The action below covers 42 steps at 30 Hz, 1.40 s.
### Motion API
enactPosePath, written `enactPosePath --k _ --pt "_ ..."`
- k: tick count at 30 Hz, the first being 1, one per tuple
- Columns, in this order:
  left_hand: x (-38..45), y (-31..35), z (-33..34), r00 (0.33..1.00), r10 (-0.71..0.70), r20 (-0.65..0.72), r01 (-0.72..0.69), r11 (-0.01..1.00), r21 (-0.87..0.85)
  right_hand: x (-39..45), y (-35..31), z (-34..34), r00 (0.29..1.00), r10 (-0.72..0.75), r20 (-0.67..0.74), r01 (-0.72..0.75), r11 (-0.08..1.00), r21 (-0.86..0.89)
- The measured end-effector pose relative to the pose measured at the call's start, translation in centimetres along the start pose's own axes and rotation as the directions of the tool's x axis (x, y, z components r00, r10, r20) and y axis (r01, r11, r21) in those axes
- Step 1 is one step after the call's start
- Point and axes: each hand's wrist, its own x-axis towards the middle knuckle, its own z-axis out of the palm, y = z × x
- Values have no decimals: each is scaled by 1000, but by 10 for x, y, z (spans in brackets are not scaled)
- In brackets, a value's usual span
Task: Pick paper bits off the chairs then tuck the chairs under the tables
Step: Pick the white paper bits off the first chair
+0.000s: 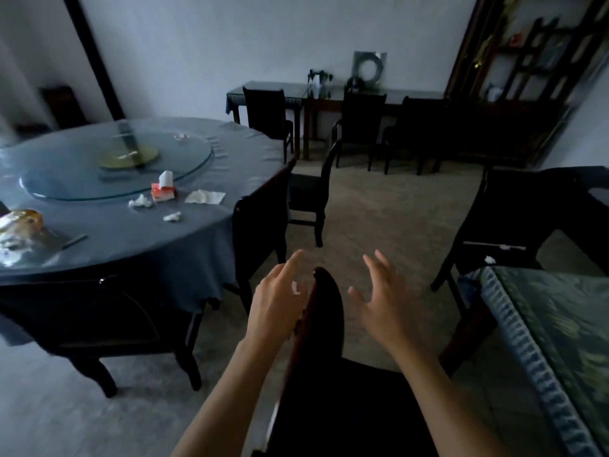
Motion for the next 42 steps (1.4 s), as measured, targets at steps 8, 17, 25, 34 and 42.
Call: enactPosePath --k 8,17,25,34,42 --pt "21 -103 -104 998 14 59 -18 997 82 11 -129 55 998 54 -24 -55 998 -26" --pt "80 -173 -135 995 -52 87 45 995 86 58 -174 99 999 33 4 -32 999 -11" --pt "185 -221 -94 985 5 175 -28 991 128 153 -155 160 996 88 -16 -87 996 8" --pt "334 -240 -6 968 55 247 -72 996 58 288 -108 183 980 199 -19 -199 980 12" --pt "434 -211 91 926 162 340 -149 987 -62 368 -39 170 929 337 -154 -352 933 -76"
